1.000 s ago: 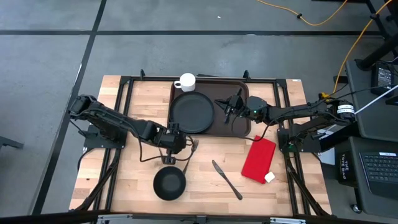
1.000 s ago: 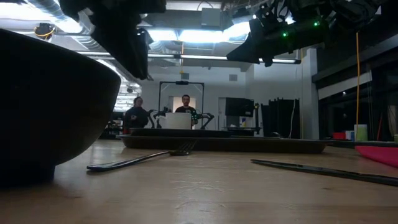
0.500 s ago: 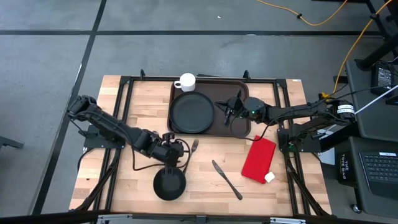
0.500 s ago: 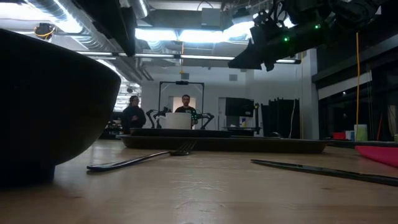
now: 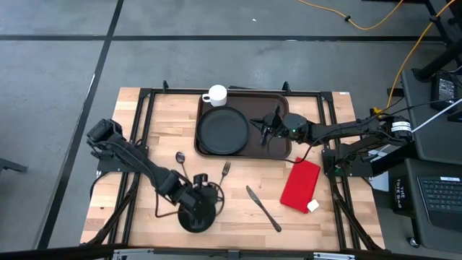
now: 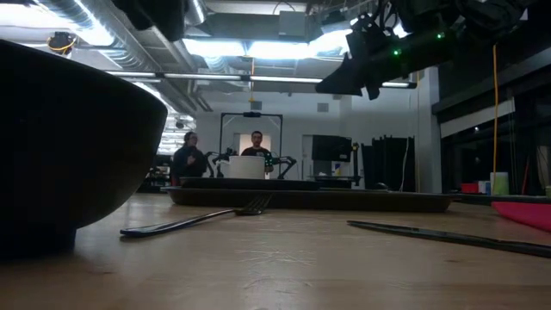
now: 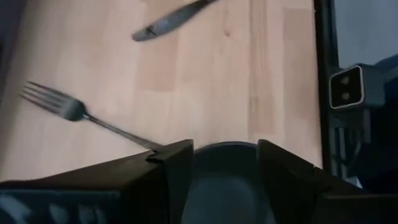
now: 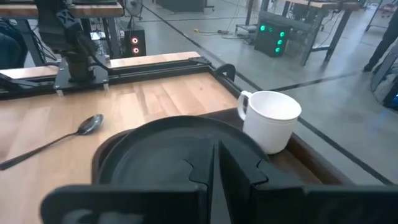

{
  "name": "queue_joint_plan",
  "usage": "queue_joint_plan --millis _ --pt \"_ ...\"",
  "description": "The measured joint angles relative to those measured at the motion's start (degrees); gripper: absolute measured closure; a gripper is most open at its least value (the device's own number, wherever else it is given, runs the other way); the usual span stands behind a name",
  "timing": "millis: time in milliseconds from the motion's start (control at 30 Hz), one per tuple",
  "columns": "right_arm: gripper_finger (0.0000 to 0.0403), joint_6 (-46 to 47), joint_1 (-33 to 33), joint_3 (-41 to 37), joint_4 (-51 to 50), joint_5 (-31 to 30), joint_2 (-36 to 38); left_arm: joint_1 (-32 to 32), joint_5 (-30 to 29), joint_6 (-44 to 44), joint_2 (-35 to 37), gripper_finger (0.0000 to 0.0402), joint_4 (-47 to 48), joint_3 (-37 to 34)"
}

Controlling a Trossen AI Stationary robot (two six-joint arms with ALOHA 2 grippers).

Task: Set up tray
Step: Put the black bowl on the black plate on the brown serving tray

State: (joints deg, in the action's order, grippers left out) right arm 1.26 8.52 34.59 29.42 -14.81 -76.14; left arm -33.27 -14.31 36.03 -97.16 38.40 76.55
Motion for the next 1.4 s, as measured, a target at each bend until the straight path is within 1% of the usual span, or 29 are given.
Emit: queue_joint_plan --millis 100,167,367,467,633,833,1000,1133,1400 --pt "0.0373 0.13 -1.22 0.00 -0.06 0.00 0.00 -1.07 0.35 4.60 -3.51 0.0233 5.10 4.54" --pt "0.0373 0.14 -2.29 0.00 -0.08 0.00 0.00 -1.69 0.60 7.91 -5.69 0.0233 6.32 7.01" --pt "0.0373 0.04 -5.96 0.00 -0.21 0.00 0.00 -3.16 4.57 17.15 -11.43 0.0233 6.24 13.79" --pt "0.0373 -0.08 -7.38 0.00 -0.17 0.00 0.00 -3.61 5.49 21.08 -13.90 0.0233 6.16 16.23" --pt "0.0373 -0.22 -8.63 0.00 -0.08 -0.02 0.00 -3.80 6.36 27.63 -16.24 0.0233 6.55 17.09" --pt "0.0373 -0.24 -8.83 0.00 0.01 -0.02 0.00 -3.06 6.81 35.28 -17.14 0.0233 7.06 17.09" --pt "0.0373 -0.24 -8.83 0.00 0.03 -0.02 0.00 -2.54 7.35 37.33 -17.14 0.0233 9.76 17.09" --pt "0.0373 -0.24 -8.83 0.00 -0.01 -0.02 0.00 -2.52 8.44 37.37 -17.14 0.0233 12.31 17.09" --pt "0.0373 -0.26 -8.83 0.00 -0.06 -0.02 0.02 -2.52 7.98 38.35 -17.36 0.0233 12.19 17.10"
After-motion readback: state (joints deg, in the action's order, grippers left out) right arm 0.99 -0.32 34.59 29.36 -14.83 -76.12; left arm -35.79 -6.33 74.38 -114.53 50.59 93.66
